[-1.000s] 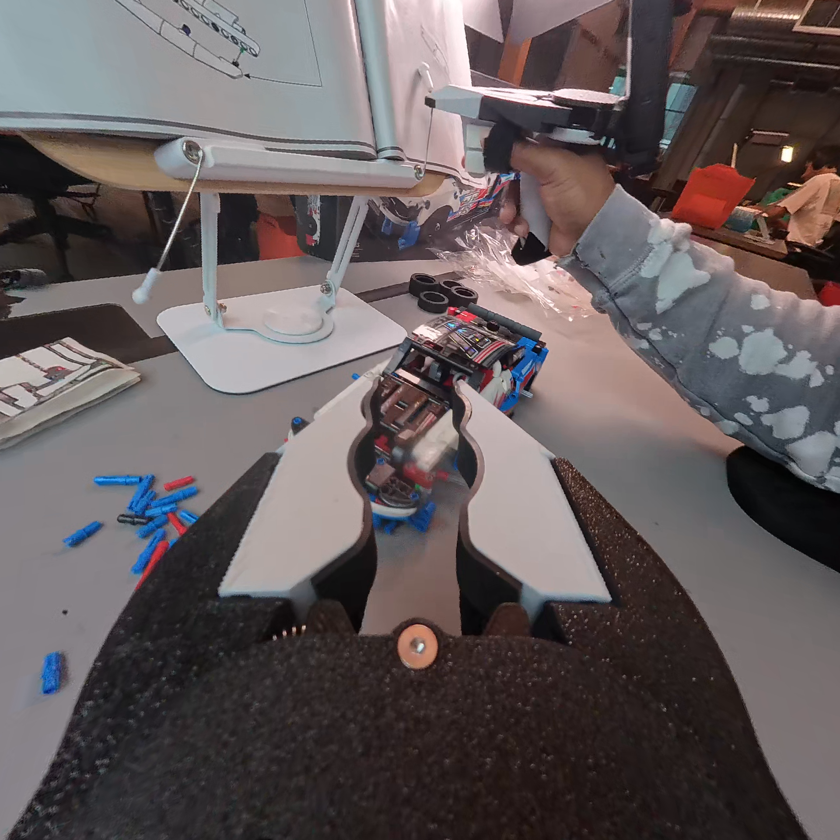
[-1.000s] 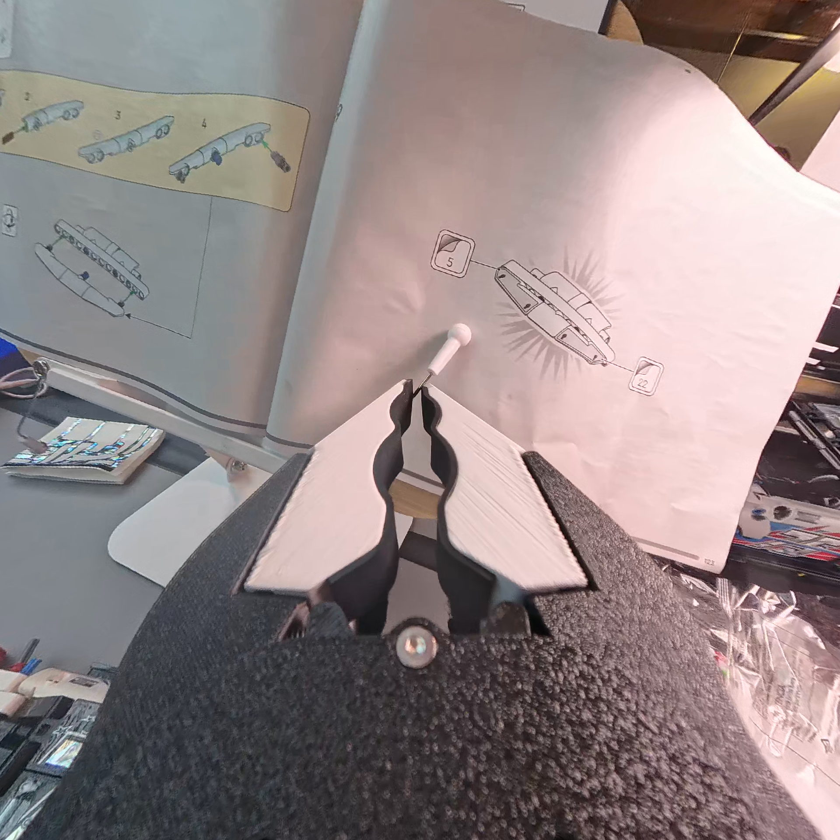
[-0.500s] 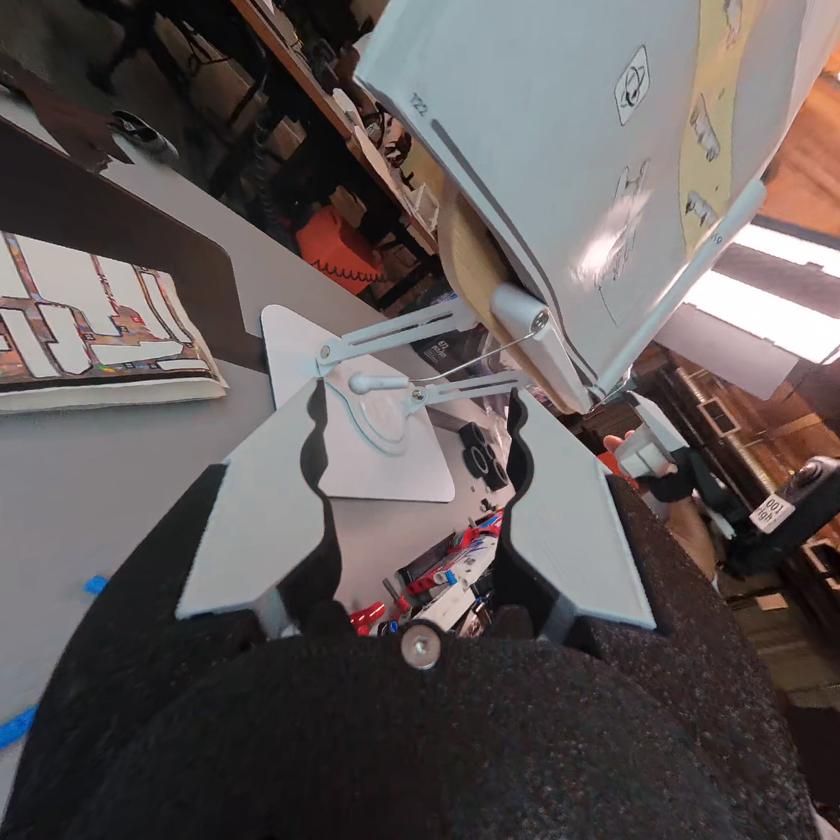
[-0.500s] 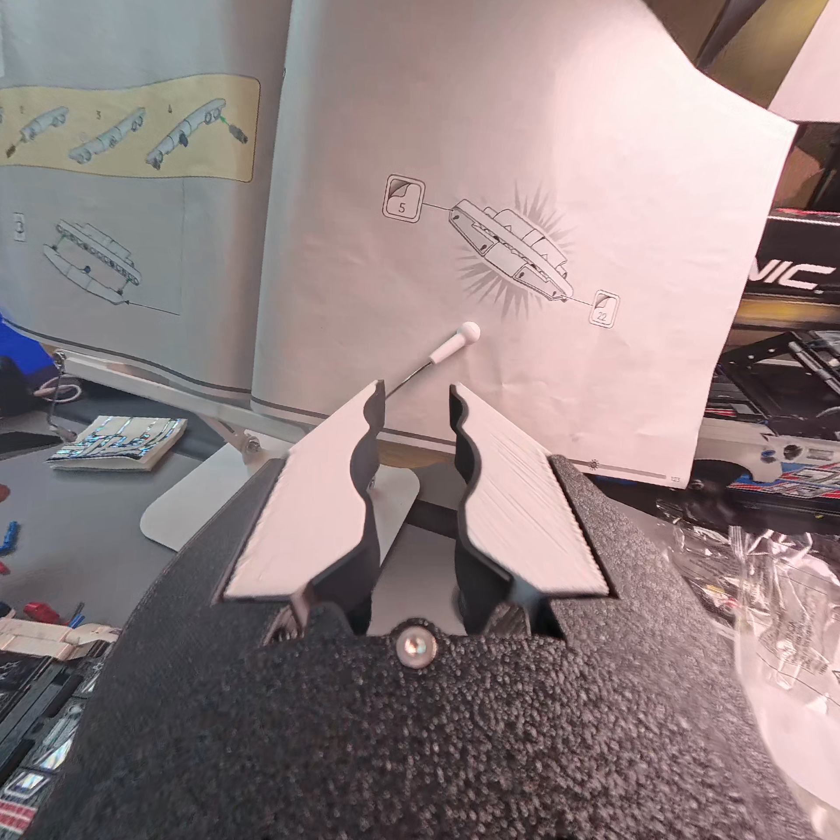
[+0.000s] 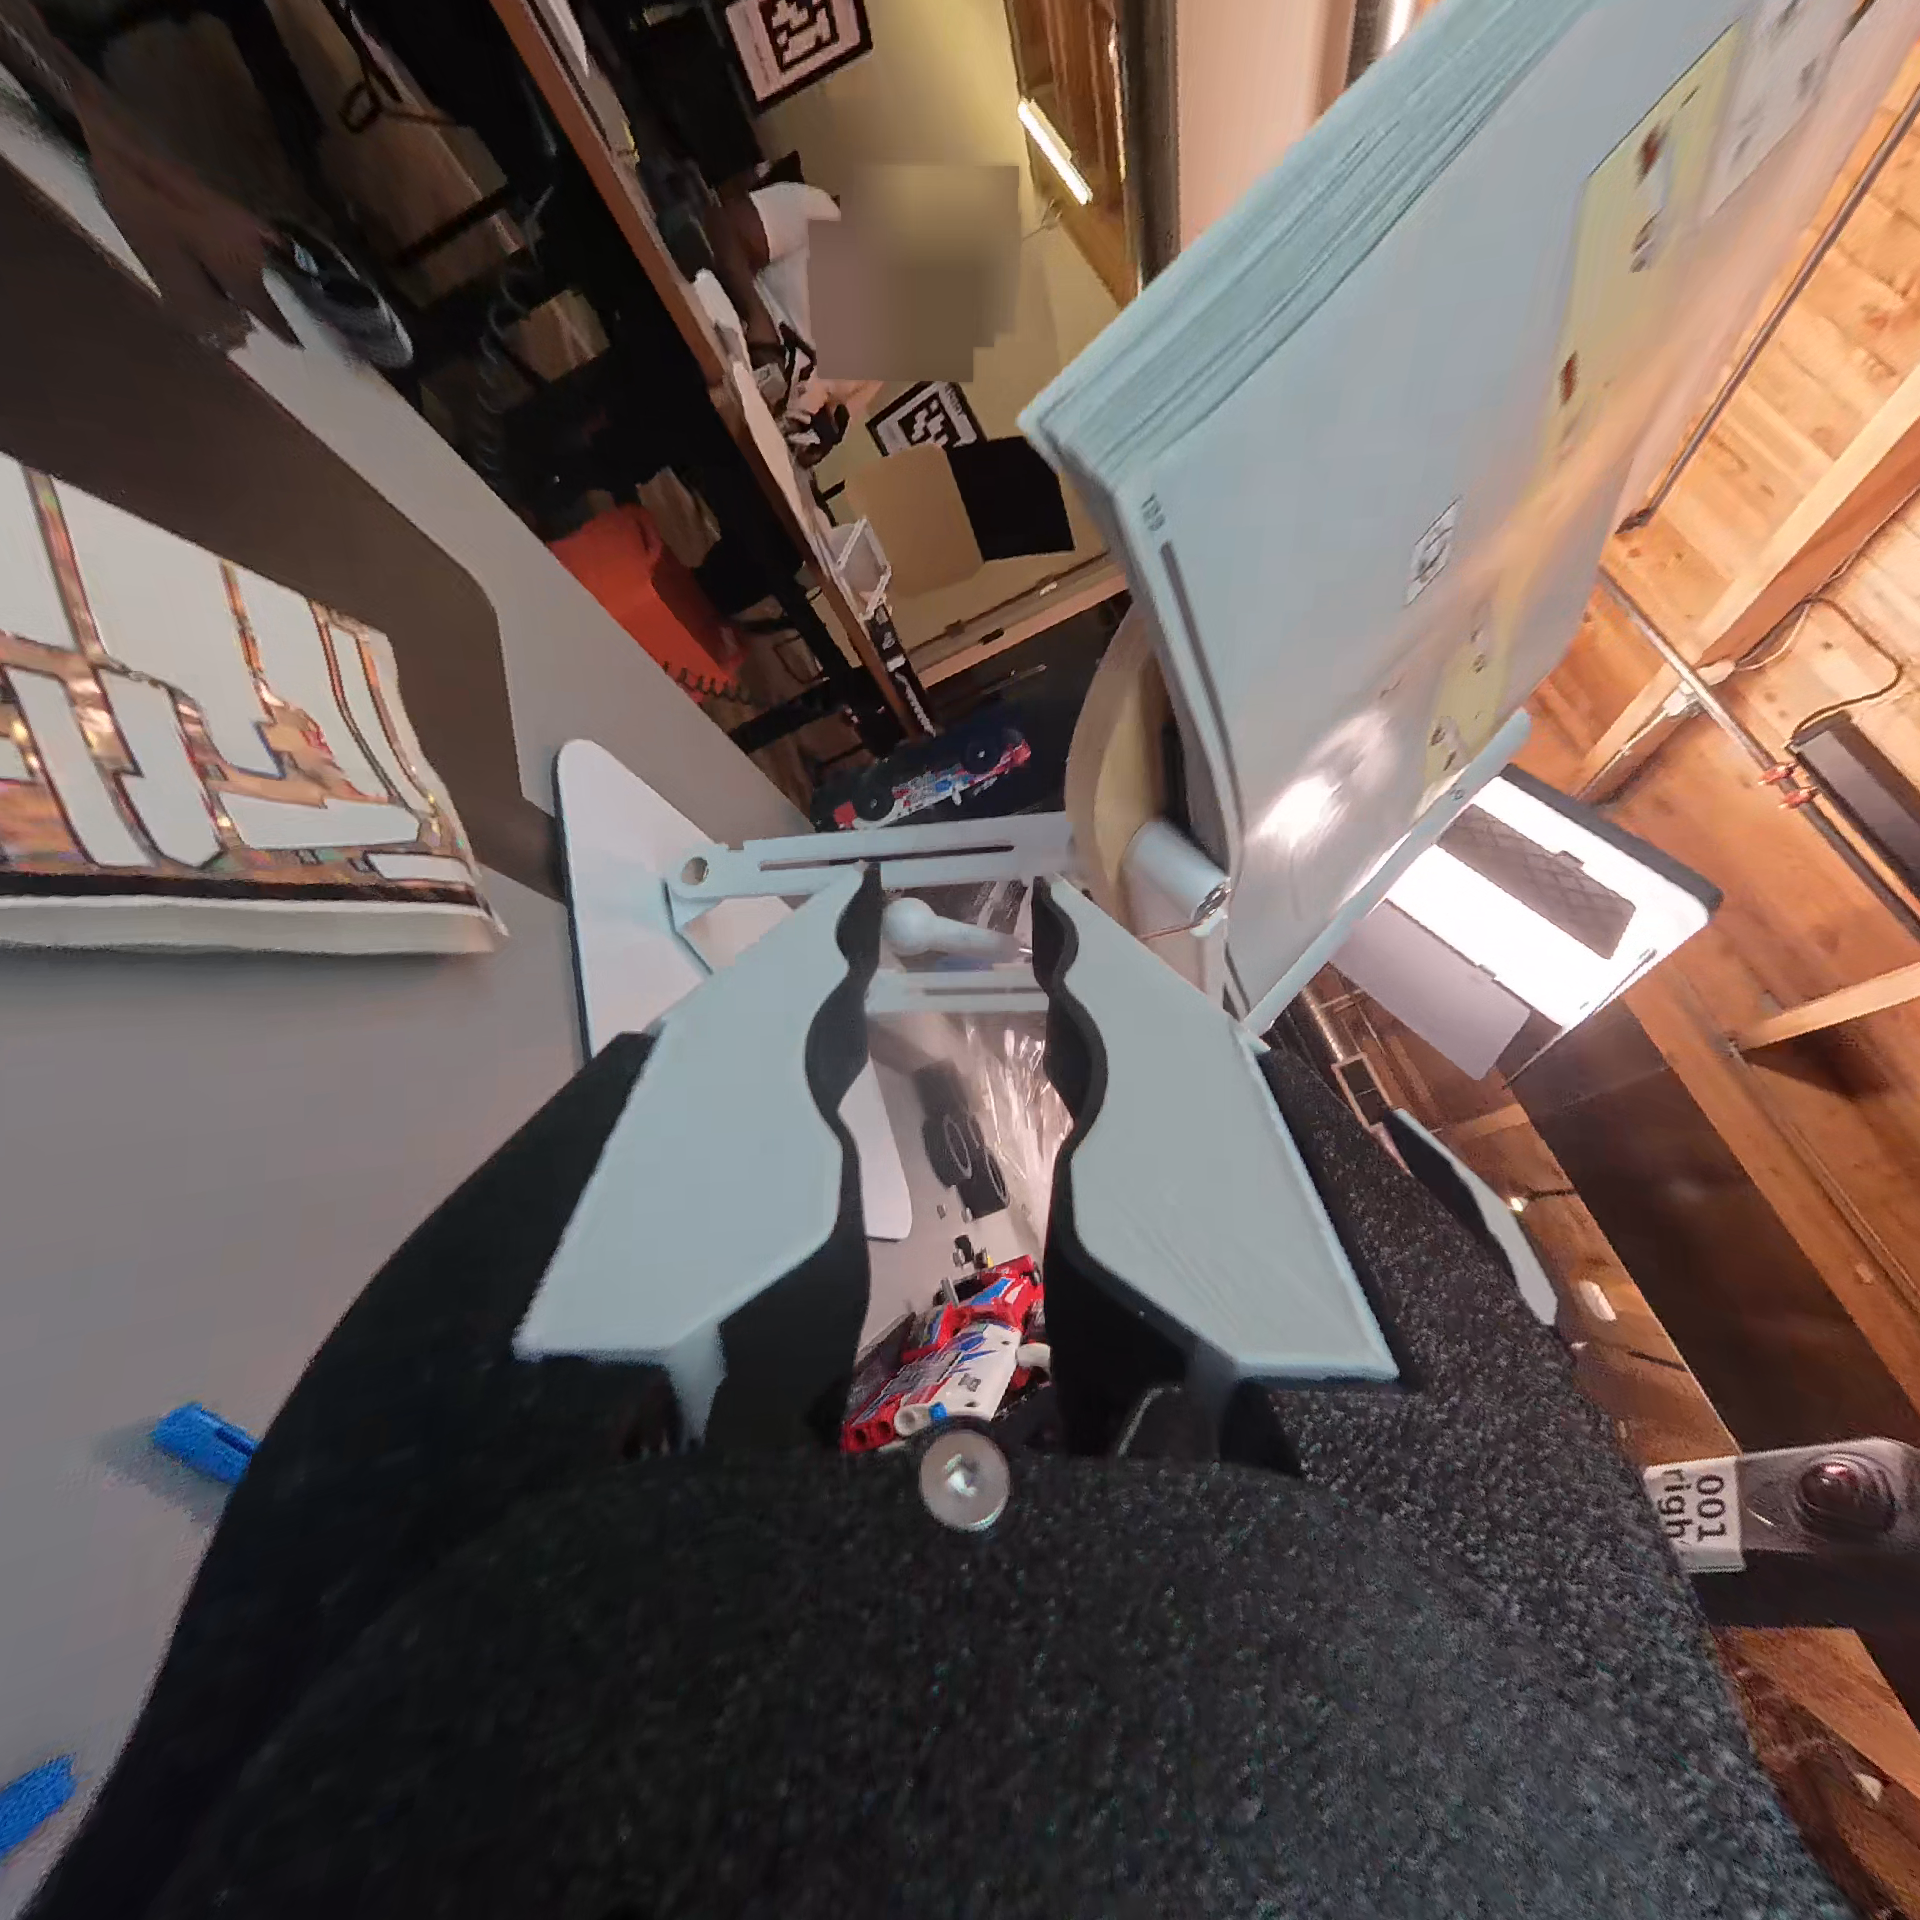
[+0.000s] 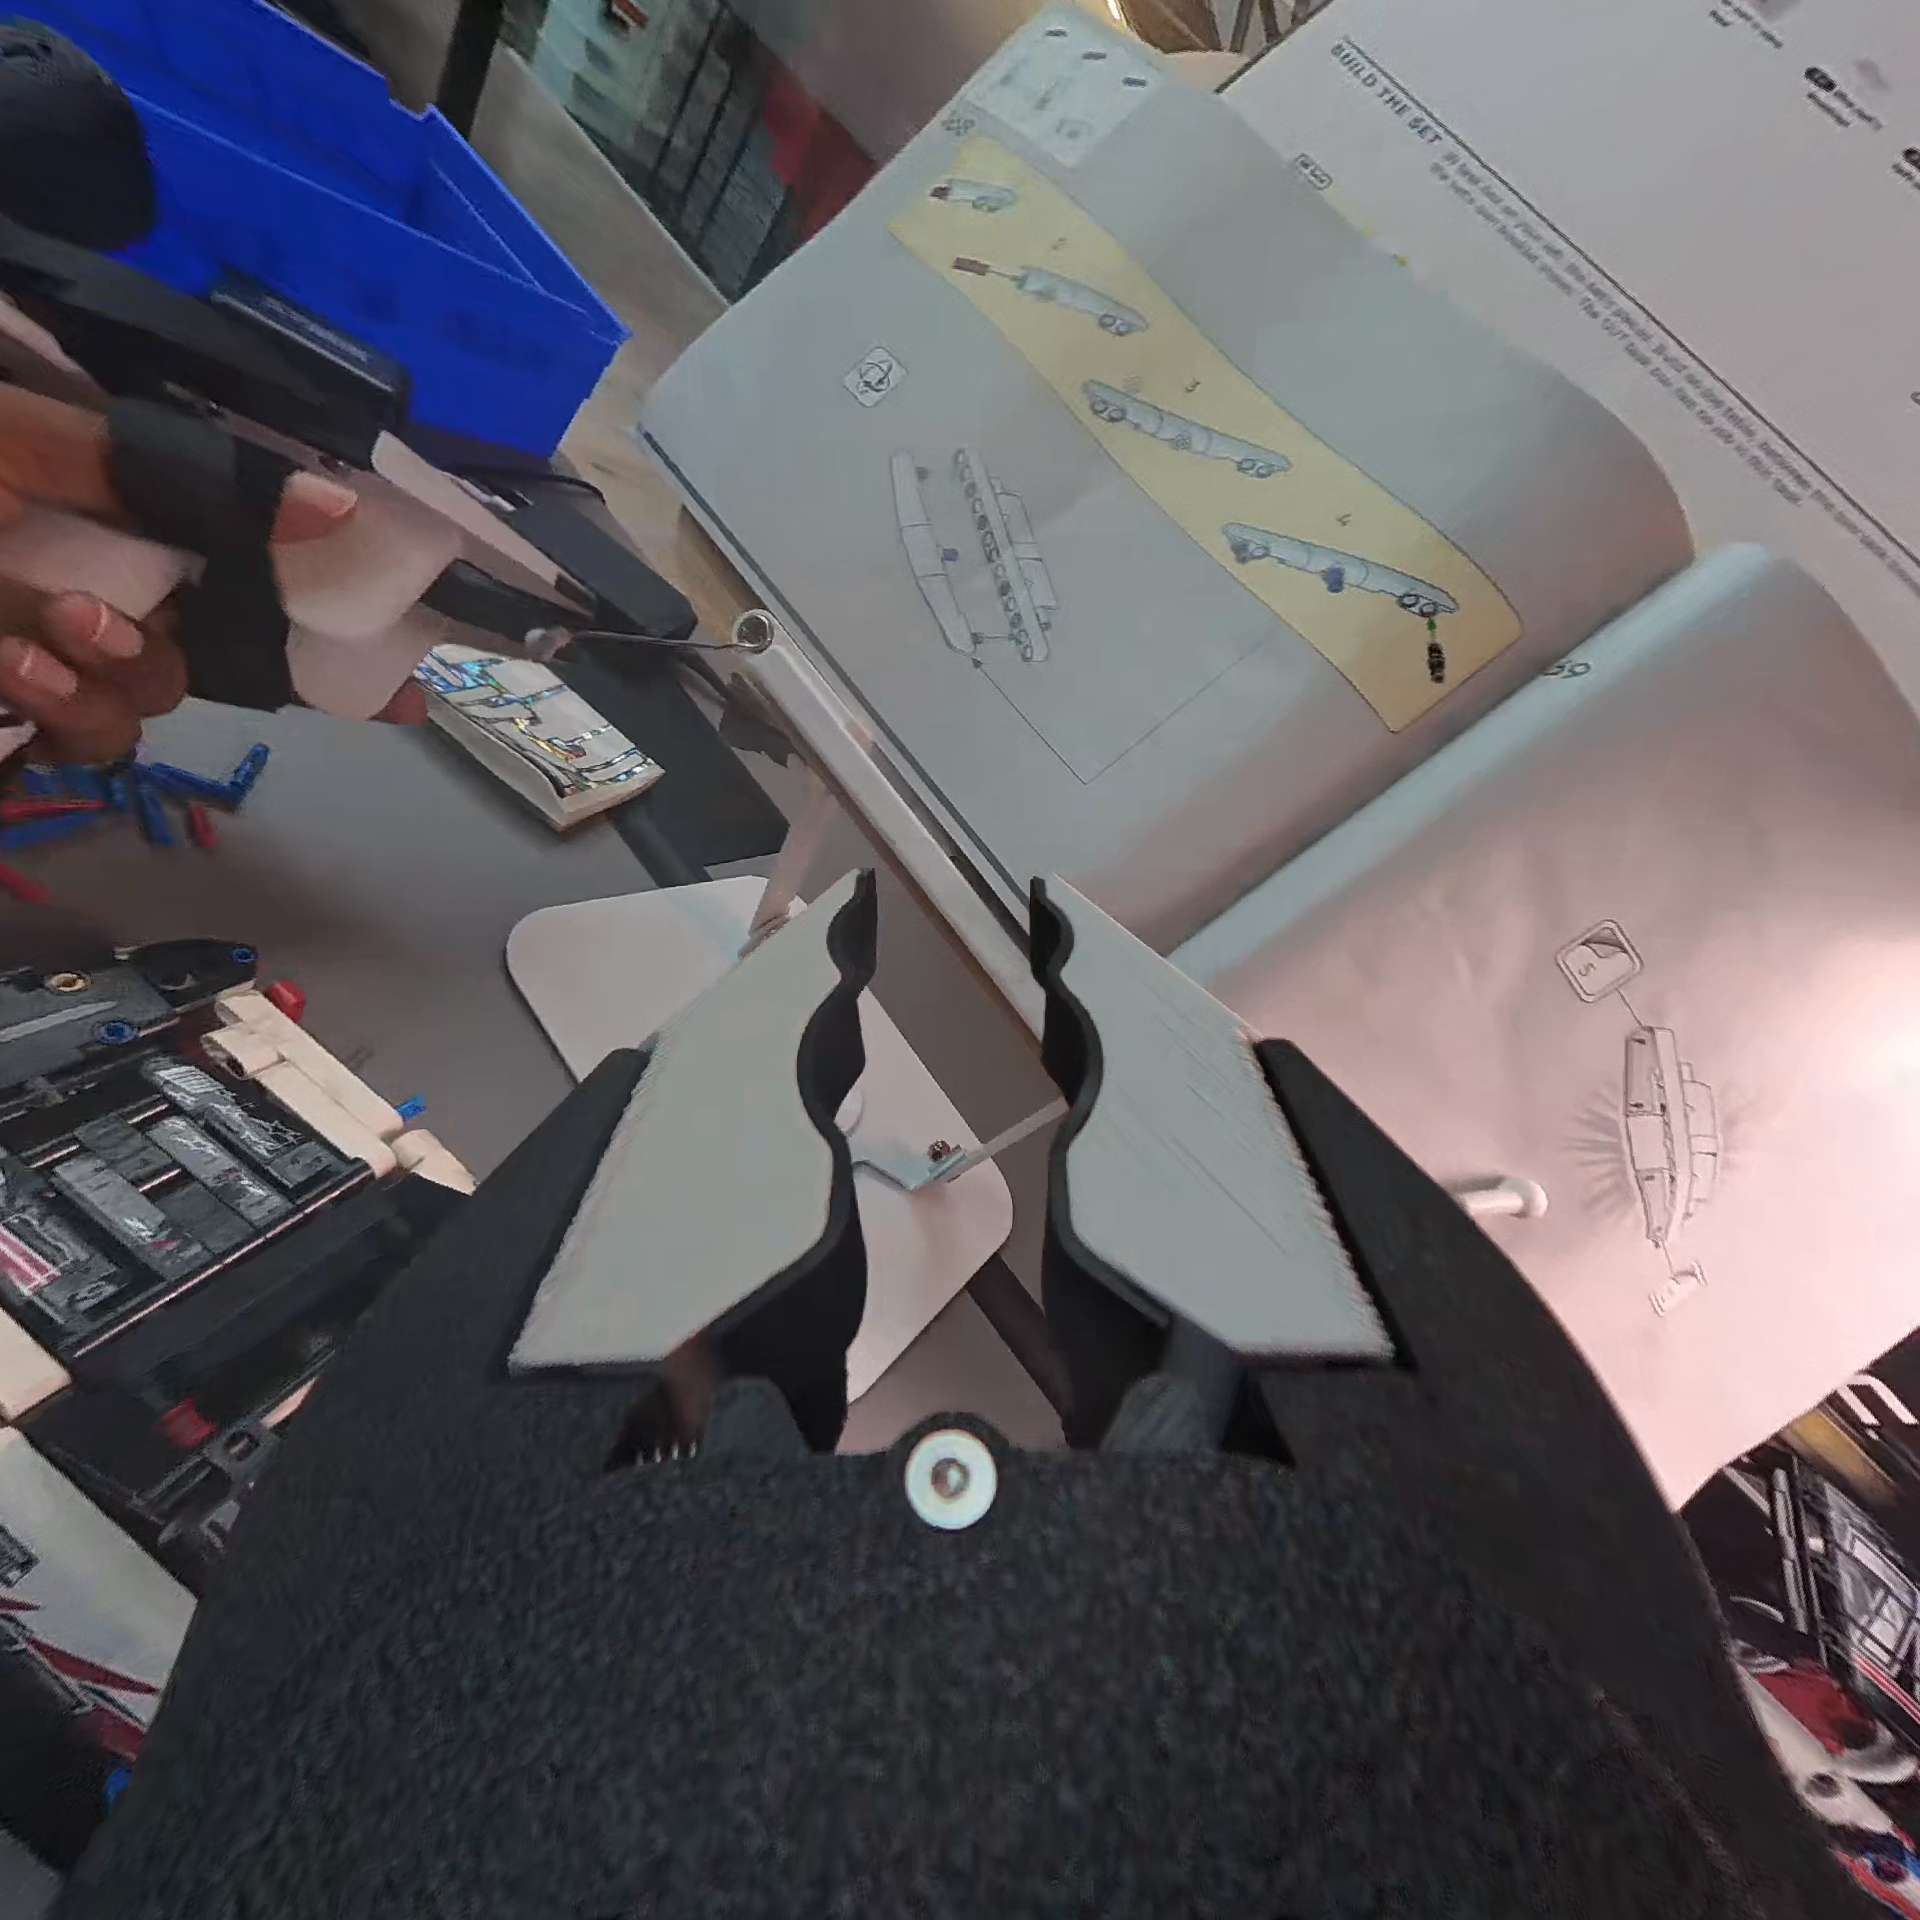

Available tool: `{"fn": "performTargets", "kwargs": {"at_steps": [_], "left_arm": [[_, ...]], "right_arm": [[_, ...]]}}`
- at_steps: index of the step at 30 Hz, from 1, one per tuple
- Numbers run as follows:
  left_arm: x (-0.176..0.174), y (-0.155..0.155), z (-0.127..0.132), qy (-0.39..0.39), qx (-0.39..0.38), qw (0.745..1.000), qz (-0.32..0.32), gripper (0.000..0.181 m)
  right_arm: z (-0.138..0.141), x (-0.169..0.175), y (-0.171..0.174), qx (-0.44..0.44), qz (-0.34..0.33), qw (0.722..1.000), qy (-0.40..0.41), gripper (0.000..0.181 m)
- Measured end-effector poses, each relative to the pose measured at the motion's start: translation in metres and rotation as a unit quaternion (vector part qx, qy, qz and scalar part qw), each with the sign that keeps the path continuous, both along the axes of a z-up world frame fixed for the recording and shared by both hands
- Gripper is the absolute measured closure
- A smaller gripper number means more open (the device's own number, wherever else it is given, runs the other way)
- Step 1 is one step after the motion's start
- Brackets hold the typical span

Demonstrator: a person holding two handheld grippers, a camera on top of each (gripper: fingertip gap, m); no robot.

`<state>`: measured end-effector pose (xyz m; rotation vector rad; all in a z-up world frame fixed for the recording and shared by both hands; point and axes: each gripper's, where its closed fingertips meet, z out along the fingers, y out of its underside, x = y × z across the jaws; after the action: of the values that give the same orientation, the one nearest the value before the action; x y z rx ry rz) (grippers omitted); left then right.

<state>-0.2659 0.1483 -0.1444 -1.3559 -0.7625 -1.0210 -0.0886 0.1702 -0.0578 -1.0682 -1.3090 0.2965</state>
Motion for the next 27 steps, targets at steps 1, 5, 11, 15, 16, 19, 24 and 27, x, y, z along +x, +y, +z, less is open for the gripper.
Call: {"fn": "performTargets", "kwargs": {"at_steps": [1, 5, 11, 15, 16, 19, 24, 27], "left_arm": [[-0.005, -0.004, 0.006, 0.002, 0.011, 1.000, 0.008, 0.157], [-0.010, -0.010, 0.015, 0.045, 0.001, 0.999, 0.018, 0.150], [-0.004, -0.014, 0.032, 0.129, 0.001, 0.990, 0.052, 0.145], [0.009, -0.022, 0.040, 0.189, 0.003, 0.981, 0.049, 0.144], [0.012, -0.025, 0.041, 0.209, 0.001, 0.977, 0.049, 0.143], [0.014, -0.031, 0.047, 0.293, -0.015, 0.954, 0.060, 0.140], [0.026, -0.027, 0.074, 0.393, -0.010, 0.916, 0.078, 0.129], [0.034, -0.018, 0.088, 0.451, -0.015, 0.888, 0.086, 0.121]], "right_arm": [[-0.002, -0.002, 0.000, -0.004, 0.000, 1.000, -0.001, 0.153], [-0.001, -0.018, 0.014, -0.031, -0.026, 0.999, 0.005, 0.156], [0.038, -0.055, 0.062, -0.027, -0.143, 0.987, 0.060, 0.084], [0.042, -0.064, 0.087, -0.001, -0.198, 0.978, 0.065, 0.088], [0.045, -0.061, 0.089, 0.005, -0.205, 0.976, 0.073, 0.098], [0.053, -0.048, 0.094, 0.007, -0.204, 0.973, 0.109, 0.131], [0.056, -0.036, 0.100, -0.009, -0.191, 0.973, 0.130, 0.157], [0.058, -0.031, 0.100, -0.022, -0.184, 0.972, 0.145, 0.169]]}}
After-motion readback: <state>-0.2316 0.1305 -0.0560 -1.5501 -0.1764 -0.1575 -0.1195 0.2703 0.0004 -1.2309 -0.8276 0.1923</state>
